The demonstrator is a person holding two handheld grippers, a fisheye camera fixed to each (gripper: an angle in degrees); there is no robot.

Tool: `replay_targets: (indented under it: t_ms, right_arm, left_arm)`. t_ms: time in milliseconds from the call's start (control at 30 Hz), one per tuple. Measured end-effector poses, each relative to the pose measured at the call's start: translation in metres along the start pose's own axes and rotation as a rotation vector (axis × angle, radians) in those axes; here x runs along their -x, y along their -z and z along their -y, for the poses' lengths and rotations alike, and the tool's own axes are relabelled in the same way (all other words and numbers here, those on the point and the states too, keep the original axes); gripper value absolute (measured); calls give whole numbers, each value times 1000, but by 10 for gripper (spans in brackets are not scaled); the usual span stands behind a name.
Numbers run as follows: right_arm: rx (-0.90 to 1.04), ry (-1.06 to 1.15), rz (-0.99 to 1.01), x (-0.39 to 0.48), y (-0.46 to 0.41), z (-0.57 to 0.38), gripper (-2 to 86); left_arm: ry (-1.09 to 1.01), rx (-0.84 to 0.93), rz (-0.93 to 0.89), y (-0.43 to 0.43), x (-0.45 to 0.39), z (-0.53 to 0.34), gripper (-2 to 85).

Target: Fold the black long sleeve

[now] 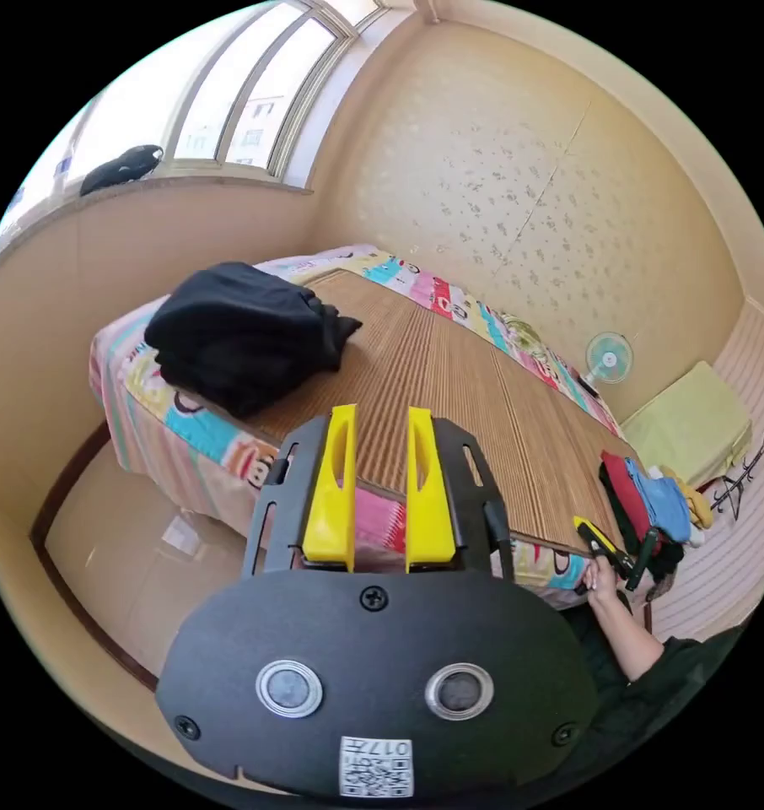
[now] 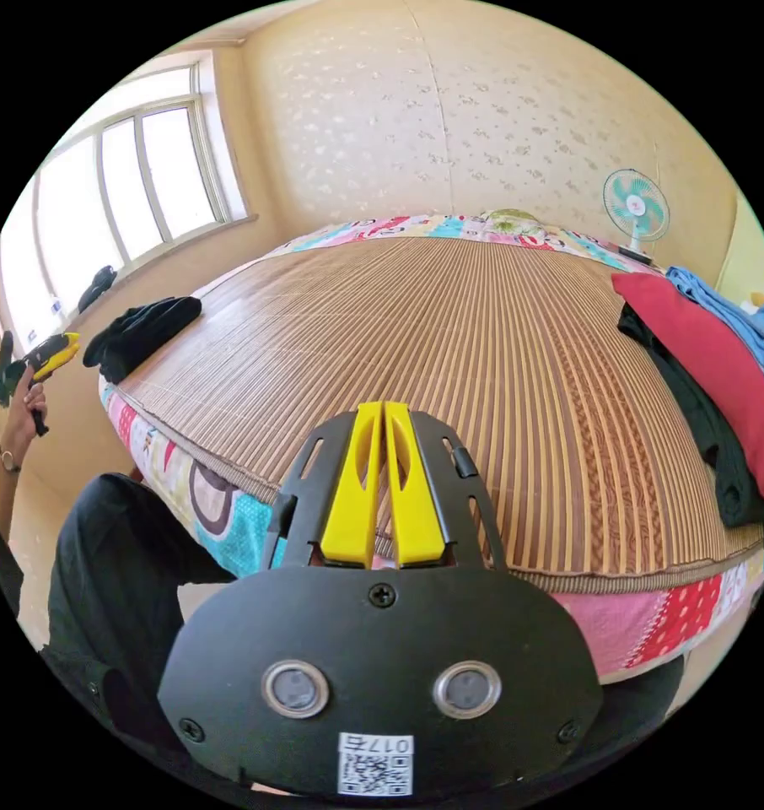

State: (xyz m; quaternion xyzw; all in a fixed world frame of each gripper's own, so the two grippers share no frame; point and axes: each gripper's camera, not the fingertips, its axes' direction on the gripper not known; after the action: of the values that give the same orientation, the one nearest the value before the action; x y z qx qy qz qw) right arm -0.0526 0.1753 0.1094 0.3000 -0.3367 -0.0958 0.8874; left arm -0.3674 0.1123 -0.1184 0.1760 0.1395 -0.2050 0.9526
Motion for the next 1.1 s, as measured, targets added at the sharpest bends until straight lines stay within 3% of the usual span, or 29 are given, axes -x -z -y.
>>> replay_targets:
  t_ms: [167,233,267,333,433,533,600,667,833,900,967,1100]
  right_arm:
    - [-10,-30,108,-28,-5,-31,3]
    - [-13,-16,92,-28,-5,-40,3]
    - [-14,-14,86,-29,-6,-46,3]
    - [-15,-18,95,-35,-6,-54,2]
    - [-14,-23,111,-46,-7,-66,2]
    - [-14,-26,117,-55,-6,-77,2]
    - [-14,-26,114,-59,-6,-83,2]
    - [-16,-30,124,-67,-4,-91,2]
    - [-21,-33,134,-82,-1,-104,2]
    - [-22,-32,134,-87,0,-108,2]
    - [-24,-33,137,-94,1,-113,2]
    - [-24,-32,135,-103,2,-119,2]
  left_arm:
    - [-14,59,216,-47,16,90,133]
    - [99,219,156,-87,33,105,125]
    - [261,354,101,-115,48,106,112]
    - [434,330,34,-114,55,107,79]
    - [368,206,-224,-86,14,124,50]
    - [119,106,-531,-37,-52,127,48]
    - [-73,13,-873,3,-89,103,47]
    - [-179,34,-976,15,-111,73,48]
    - [-337,363,-920,-17,-156,-44,51]
    - [-419,563,-824,-36,-173,-108,51]
    - [-412,644,-724,-43,-178,-141,50]
    - [-319,555,-769,-19,-183,-144,64]
